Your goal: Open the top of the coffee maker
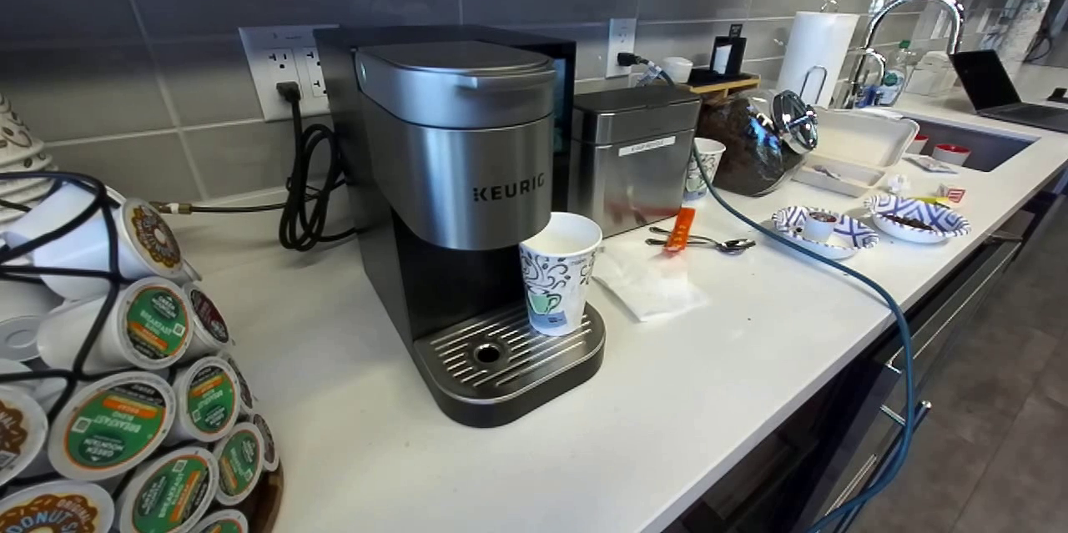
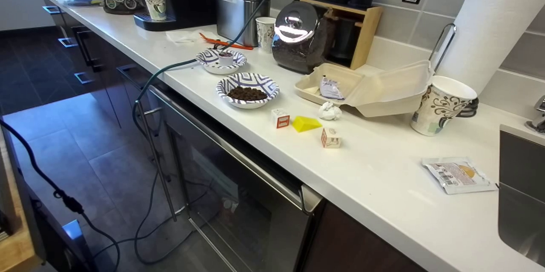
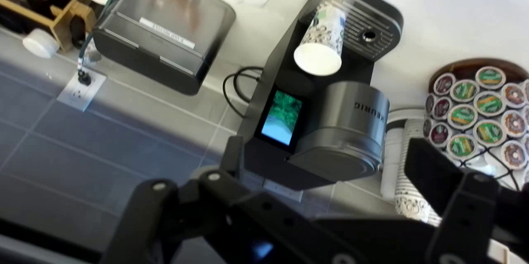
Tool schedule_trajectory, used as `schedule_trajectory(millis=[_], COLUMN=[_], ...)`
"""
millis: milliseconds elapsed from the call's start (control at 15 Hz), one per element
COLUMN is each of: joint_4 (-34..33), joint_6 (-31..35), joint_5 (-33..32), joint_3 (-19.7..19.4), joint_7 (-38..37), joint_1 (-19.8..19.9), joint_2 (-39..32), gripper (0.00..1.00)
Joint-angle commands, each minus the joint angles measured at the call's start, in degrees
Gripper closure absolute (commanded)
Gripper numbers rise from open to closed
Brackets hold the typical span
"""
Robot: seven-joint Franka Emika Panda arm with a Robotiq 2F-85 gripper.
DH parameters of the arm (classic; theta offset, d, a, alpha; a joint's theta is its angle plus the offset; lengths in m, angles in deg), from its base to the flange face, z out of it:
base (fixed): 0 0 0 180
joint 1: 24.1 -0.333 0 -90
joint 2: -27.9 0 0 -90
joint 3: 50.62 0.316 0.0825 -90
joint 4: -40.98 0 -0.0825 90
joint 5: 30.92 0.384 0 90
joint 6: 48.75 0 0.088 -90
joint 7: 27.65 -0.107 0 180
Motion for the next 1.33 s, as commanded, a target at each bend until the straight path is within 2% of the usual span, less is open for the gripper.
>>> schedule_trajectory(millis=[0,133,400,600,800,933,1000,1067,1133,1200,1267], joint_4=[-1.8,-3.9,-8.4,-10.6,-11.8,-11.8,-11.6,-11.5,-10.7,-10.5,-10.6], joint_6=[11.1,16.8,23.0,24.6,24.8,24.6,22.3,22.8,22.4,23.4,23.4], joint_5=[-7.3,-11.6,-19.5,-25.4,-31.4,-34.4,-33.2,-32.9,-33.8,-31.4,-31.5], joint_3=[2.3,3.1,6.3,10.2,12.9,12.6,10.9,9.8,9.0,11.0,10.6], joint_7=[-0.2,3.4,10.0,11.7,9.6,8.9,10.7,10.1,9.0,10.4,10.5], joint_1=[5.4,8.3,13.9,17.5,20.4,20.4,18.0,16.9,16.3,18.9,18.6], joint_2=[-2.1,-5.0,-11.8,-17.4,-22.3,-25.4,-27.4,-28.5,-25.8,-26.1,-27.2], gripper=[0.0,0.0,0.0,0.0,0.0,0.0,0.0,0.0,0.0,0.0,0.0])
